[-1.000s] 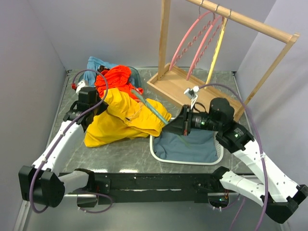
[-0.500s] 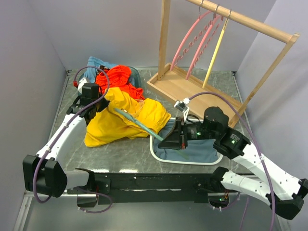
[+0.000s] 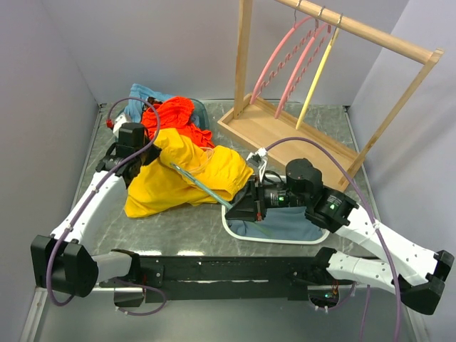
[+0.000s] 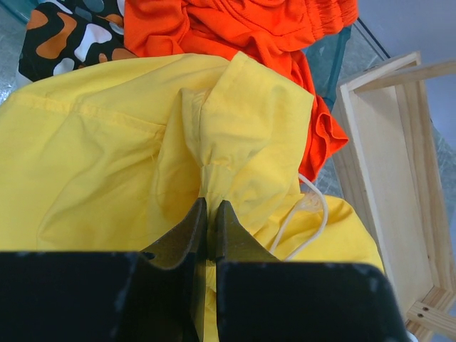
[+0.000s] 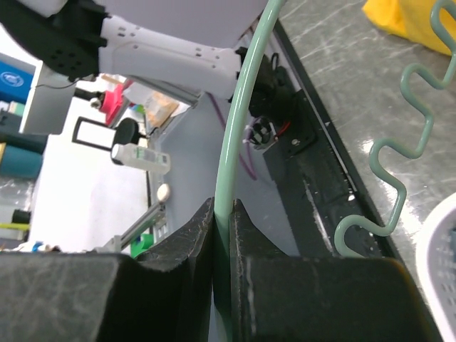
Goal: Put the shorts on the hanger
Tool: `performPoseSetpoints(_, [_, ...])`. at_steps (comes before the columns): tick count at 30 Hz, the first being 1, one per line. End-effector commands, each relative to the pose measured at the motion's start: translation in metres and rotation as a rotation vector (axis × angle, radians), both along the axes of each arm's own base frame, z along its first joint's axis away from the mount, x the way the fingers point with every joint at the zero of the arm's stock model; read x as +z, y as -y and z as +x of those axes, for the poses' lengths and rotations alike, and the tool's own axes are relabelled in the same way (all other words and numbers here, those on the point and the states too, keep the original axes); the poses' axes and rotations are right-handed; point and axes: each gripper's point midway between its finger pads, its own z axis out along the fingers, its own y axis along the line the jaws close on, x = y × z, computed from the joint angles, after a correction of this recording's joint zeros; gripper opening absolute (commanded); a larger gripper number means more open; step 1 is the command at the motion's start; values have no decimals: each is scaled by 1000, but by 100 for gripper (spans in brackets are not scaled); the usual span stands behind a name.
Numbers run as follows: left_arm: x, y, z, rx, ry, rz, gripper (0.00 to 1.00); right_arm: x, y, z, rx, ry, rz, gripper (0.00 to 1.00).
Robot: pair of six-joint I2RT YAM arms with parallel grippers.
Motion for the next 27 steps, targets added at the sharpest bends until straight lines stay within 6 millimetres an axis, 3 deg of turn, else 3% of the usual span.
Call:
performPoseSetpoints(1, [27,-2,1,2,84,-16,1,6,-8,11,-23,73,28,0])
performPoseSetpoints(6, [27,-2,0,-2,85,-14,1,10,-9,12,-48,87,34,0])
performPoseSetpoints(12, [24,-1,1,-4,78,-11,1,33,-3,-2,-39,103,85,0])
performPoseSetpoints(22, [29,-1,0,-3,87,-15,1,21,-20,-14,-4,82,60,0])
performPoseSetpoints(27, [29,-2,-2,-5,88,-12,1,11,-21,5,-98,107,4,0])
